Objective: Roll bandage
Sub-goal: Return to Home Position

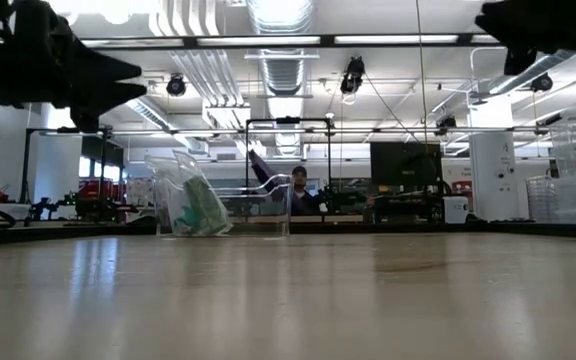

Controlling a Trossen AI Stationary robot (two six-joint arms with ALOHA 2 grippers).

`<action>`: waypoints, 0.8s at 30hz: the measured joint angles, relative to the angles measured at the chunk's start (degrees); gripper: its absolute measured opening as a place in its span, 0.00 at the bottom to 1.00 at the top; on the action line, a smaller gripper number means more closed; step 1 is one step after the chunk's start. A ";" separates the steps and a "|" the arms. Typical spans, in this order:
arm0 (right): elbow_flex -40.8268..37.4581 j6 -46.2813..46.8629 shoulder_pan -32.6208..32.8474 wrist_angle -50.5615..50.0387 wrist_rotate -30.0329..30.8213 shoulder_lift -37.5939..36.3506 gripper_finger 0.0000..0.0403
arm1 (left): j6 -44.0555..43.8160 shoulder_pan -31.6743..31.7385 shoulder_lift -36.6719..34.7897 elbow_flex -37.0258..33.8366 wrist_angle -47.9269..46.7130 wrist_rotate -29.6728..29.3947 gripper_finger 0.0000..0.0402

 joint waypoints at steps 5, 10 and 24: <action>-4.49 2.66 0.26 0.67 -1.20 -1.38 0.15 | 0.94 0.06 -2.34 -0.20 2.14 0.26 0.46; -10.71 5.66 2.13 7.49 -3.72 -0.58 0.05 | -0.31 0.55 -3.80 -0.22 -0.81 0.57 0.48; -13.63 4.36 10.76 0.49 -2.32 -1.03 0.01 | -3.00 0.66 -0.99 -0.25 -3.77 3.60 0.47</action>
